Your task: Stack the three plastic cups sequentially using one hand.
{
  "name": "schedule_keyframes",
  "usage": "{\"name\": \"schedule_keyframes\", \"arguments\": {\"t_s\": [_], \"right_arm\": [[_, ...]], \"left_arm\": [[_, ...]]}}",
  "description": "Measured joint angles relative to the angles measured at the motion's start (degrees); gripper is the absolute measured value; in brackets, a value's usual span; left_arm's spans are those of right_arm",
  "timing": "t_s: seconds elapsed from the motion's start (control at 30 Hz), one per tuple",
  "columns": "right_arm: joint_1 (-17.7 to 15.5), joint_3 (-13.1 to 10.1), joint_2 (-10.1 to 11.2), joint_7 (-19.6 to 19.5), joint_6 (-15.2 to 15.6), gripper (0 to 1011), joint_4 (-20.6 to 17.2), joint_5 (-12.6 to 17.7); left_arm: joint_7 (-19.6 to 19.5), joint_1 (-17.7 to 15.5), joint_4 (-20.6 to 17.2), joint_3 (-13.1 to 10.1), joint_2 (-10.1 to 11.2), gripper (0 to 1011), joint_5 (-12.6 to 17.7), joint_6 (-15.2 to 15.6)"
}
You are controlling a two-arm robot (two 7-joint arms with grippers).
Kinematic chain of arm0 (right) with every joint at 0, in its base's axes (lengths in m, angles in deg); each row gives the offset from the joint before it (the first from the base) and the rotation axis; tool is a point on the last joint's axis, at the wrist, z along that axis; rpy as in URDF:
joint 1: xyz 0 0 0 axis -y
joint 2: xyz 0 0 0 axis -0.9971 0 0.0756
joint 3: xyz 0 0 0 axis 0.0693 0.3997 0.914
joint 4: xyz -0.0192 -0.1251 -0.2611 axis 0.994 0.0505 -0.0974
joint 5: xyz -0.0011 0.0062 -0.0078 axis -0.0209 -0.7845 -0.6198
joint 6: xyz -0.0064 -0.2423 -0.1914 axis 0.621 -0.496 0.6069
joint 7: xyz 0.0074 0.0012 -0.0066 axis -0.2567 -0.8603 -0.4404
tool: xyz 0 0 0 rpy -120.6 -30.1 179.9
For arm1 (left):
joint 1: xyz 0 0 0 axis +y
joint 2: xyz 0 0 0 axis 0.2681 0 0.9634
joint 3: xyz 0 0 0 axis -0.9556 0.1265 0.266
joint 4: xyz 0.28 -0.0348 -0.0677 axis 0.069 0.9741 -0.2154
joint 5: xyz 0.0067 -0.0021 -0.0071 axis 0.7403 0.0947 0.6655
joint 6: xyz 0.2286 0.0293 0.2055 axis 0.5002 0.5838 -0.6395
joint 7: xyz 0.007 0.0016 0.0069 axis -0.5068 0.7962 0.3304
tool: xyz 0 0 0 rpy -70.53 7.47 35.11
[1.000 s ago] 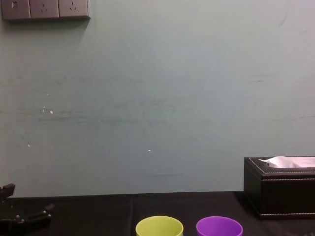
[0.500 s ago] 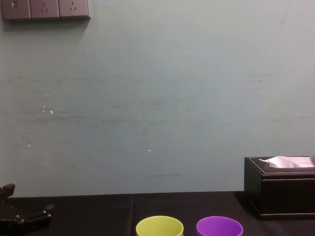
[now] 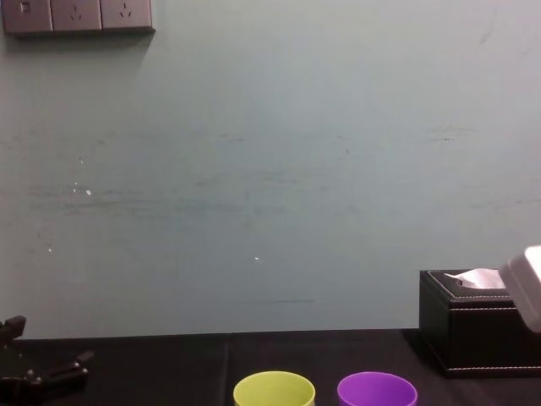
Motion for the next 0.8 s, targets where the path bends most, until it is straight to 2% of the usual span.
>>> {"name": "schedule_keyframes", "arguments": {"t_s": [0.8], "right_arm": [[3.5, -0.1, -4.2, 1.6, 0.1, 1003, 4.1, -2.3]], "left_arm": [[0.0, 0.0, 0.0, 0.0, 0.0, 1000, 0.0, 0.0]]}}
